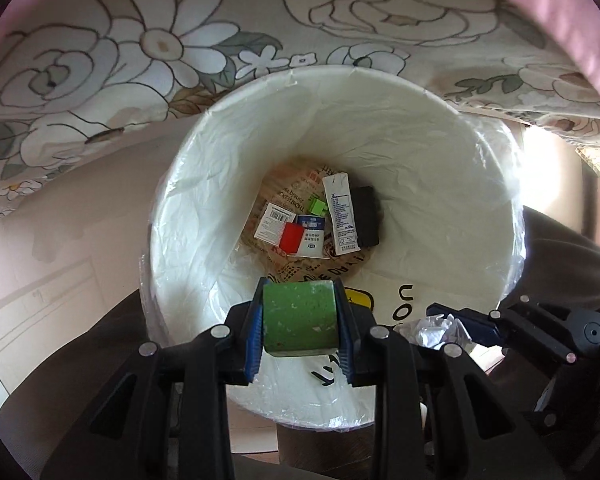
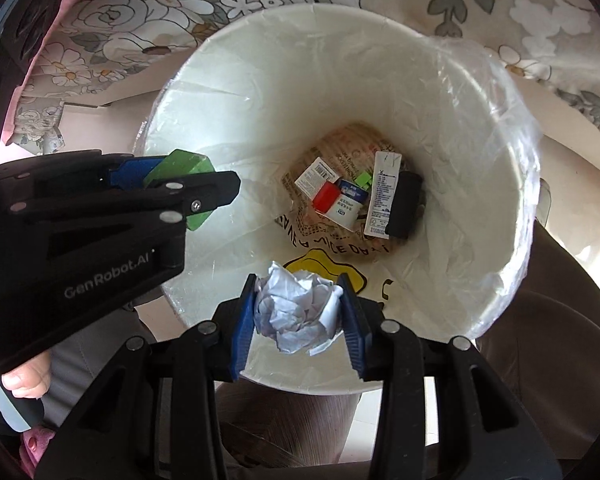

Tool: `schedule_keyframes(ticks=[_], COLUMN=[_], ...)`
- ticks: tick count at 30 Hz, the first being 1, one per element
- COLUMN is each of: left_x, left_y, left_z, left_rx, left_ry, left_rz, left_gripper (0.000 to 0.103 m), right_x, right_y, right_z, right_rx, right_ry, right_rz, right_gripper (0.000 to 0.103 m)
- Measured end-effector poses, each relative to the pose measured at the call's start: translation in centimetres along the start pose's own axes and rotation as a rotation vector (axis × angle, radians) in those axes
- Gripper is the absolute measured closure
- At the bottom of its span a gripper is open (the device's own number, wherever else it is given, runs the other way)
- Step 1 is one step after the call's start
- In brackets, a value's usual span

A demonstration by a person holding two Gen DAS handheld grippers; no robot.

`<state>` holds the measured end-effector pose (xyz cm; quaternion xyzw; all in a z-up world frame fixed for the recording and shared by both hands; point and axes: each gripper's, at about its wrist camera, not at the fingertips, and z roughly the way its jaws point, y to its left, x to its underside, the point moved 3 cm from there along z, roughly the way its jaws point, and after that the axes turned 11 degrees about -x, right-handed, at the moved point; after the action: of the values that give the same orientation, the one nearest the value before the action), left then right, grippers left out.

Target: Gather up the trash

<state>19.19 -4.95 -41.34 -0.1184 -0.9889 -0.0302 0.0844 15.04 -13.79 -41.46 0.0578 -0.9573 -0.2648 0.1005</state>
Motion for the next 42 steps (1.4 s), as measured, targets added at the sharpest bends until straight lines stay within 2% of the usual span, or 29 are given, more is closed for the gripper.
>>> schedule_keyframes(ticks=[8,9,10,11,12,19,27,42], left_x=[-0.9,-1.0,-1.1,-1.2,-1.2,-1.0,-0.1,3.8], left_y=[-0.1,-0.1,0.0,0.0,0.1,0.0,-0.4,1.2], left_z=[2.9,3.0,3.0,2.9,2.6,2.2,0.9,-6.2], left_rx=[-0.002,-0.005,-0.005,-0.006,-0.005,0.004,-0.049,-0.151], left_ry=[0.068,0.068,0.069,0.064,0.056,0.048,0.004,-0.182], left_rz=[-0.026,-0.030,-0.035,-0.041,-0.046,-0.031,0.004,0.022], left_gripper=[0.068,0.064,0.051,0.043,0.041,0.041,0.041,0.038], right_x=[-0.7,-0.9,-1.0,-1.2,-1.3,-1.3,-0.4,2.4], right_y=[-0.7,-0.9,-1.0,-1.2,-1.4,-1.4,-0.3,2.7], right_z=[2.1,2.2,2.3,2.3,2.3,2.3,0.6,-4.3], right_rx=[0.090,0.089,0.095,0.109,0.125,0.145,0.182,0.240], right_ry=[0.020,0.016,0.017,0.012,0.001,-0.030,-0.056,-0.153], right_rz=[-0.055,-0.053,-0.050,-0.046,-0.045,-0.070,-0.079,-0.155], right_gripper=[0.059,0.055,0.048,0.046,0.043,0.043,0.043,0.043])
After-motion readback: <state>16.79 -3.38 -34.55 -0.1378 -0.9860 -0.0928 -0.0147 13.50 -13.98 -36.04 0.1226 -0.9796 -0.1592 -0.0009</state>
